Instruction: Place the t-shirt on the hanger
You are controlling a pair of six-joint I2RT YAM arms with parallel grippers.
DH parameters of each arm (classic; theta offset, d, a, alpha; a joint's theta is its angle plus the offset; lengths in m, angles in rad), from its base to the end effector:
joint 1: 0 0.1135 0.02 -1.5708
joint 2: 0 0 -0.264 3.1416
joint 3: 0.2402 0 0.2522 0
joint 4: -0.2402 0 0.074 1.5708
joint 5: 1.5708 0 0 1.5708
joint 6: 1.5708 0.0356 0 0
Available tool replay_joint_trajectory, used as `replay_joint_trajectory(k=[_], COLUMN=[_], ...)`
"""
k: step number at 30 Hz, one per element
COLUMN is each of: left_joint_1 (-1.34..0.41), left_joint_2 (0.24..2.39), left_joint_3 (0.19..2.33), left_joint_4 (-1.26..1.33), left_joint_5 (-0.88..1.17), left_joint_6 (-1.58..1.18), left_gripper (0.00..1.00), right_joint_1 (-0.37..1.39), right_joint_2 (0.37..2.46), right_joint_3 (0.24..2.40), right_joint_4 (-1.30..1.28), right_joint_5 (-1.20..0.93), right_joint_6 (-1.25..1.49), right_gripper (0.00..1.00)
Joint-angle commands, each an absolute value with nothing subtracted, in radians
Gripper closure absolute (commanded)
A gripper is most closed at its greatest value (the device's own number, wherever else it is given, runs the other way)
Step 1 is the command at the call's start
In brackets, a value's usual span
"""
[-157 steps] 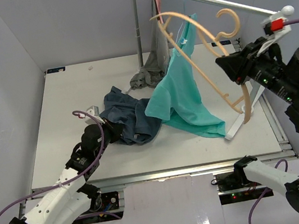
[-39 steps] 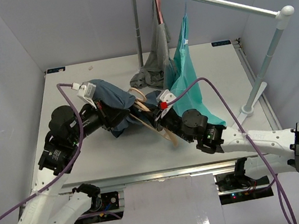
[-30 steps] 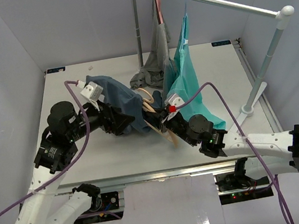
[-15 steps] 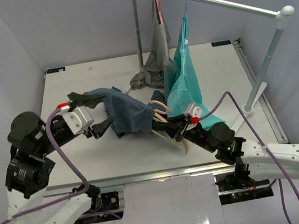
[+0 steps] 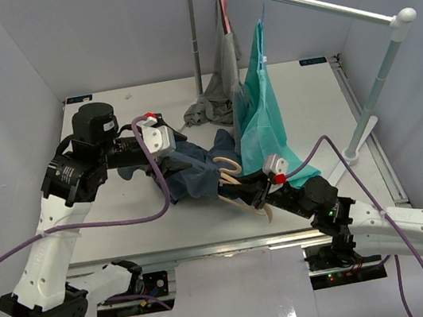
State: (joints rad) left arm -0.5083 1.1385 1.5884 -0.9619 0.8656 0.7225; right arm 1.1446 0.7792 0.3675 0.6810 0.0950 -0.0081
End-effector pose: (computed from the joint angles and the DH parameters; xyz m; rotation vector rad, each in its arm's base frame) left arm 0.1515 -0.1154 0.4662 1.5158 1.2545 -0.7537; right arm 0.0800 0.1681 0.2851 -0.6678 1.1828 0.9039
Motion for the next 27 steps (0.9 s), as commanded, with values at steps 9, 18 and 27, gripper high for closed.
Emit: replay_joint_trajectory(k=[9, 18, 27], left_joint_1=[-0.594, -0.616, -0.665], left_joint_2=[1.087, 1.083, 1.122], left_joint_3=[1.431, 1.337, 1.282], left_joint_4=[-0.985, -0.816, -0.815], left_joint_5=[0.934, 0.897, 0.864], left_joint_6=[0.780, 0.760, 0.710], left_gripper=[0.27, 0.24, 0.27], right_joint_1=[1.143, 1.144, 1.143], right_joint_2=[0.750, 0.761, 0.779], right_joint_3=[0.380, 0.385, 0.410], right_joint_4=[0.748, 0.734, 0.727], right_joint_5=[0.067, 0.044, 0.031], right_joint_6=[-0.008, -0.008, -0.008], right_gripper=[0.92, 0.92, 0.92])
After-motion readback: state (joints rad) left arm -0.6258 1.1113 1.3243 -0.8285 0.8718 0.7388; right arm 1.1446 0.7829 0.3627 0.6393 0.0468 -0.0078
